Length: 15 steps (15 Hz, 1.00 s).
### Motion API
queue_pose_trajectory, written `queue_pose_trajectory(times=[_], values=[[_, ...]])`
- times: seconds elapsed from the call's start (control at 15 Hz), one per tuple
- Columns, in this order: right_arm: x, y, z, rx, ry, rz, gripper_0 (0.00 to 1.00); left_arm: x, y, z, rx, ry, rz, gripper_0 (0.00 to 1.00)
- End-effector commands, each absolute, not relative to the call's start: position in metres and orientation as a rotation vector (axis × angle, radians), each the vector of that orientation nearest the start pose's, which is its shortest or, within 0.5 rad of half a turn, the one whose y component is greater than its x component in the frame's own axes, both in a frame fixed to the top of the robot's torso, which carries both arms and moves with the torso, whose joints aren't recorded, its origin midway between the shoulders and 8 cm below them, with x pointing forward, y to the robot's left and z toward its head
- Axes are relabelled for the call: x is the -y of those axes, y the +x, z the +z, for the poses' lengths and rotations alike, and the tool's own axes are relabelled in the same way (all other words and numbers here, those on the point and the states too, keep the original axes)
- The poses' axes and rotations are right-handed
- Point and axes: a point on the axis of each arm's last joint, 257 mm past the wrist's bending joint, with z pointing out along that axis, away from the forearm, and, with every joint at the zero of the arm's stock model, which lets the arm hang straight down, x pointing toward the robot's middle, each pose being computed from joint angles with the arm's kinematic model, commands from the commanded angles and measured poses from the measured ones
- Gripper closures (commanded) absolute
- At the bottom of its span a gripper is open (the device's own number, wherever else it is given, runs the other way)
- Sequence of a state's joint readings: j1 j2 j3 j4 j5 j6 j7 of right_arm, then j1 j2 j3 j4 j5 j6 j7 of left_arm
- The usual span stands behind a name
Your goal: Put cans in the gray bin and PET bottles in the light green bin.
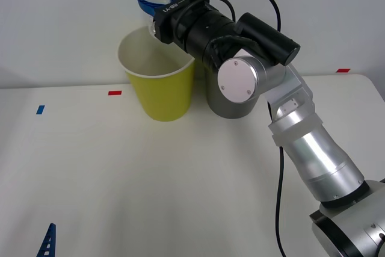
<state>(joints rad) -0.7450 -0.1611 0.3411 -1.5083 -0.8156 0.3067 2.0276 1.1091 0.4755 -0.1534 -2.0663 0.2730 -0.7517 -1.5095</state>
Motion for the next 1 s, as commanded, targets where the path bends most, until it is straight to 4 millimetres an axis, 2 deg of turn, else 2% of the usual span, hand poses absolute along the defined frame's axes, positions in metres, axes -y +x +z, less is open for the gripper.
queue_pose_trajectory(times=[0.07,0.2,0.4,0.47,0.53,0.6,0.67,1.0], values=[[-0.0883,0.5803,0.0417,-1.225,-0.63,0.494,1.0,-0.3077,0.2093,-0.2038,-1.473,0.005,-0.029,0.0],[-0.092,0.5823,0.0352,-1.223,-0.607,0.511,1.0,-0.3077,0.2093,-0.2038,-1.473,0.005,-0.029,0.0],[-0.0935,0.5816,0.0359,-1.219,-0.59,0.532,1.0,-0.3077,0.2093,-0.2038,-1.473,0.005,-0.029,0.0],[-0.0943,0.58,0.04,-1.215,-0.567,0.564,0.87,-0.3077,0.2093,-0.2038,-1.473,0.005,-0.029,0.0],[-0.0952,0.5795,0.041,-1.212,-0.564,0.567,0.59,-0.3077,0.2093,-0.2038,-1.473,0.005,-0.029,0.0],[-0.0939,0.5802,0.0407,-1.211,-0.567,0.56,0.11,-0.3077,0.2093,-0.2038,-1.473,0.005,-0.029,0.0],[-0.0933,0.5804,0.0395,-1.212,-0.572,0.554,0.0,-0.3077,0.2093,-0.2038,-1.473,0.005,-0.029,0.0],[-0.0894,0.582,0.038,-1.207,-0.572,0.537,0.0,-0.3077,0.2093,-0.2038,-1.473,0.005,-0.029,0.0]])
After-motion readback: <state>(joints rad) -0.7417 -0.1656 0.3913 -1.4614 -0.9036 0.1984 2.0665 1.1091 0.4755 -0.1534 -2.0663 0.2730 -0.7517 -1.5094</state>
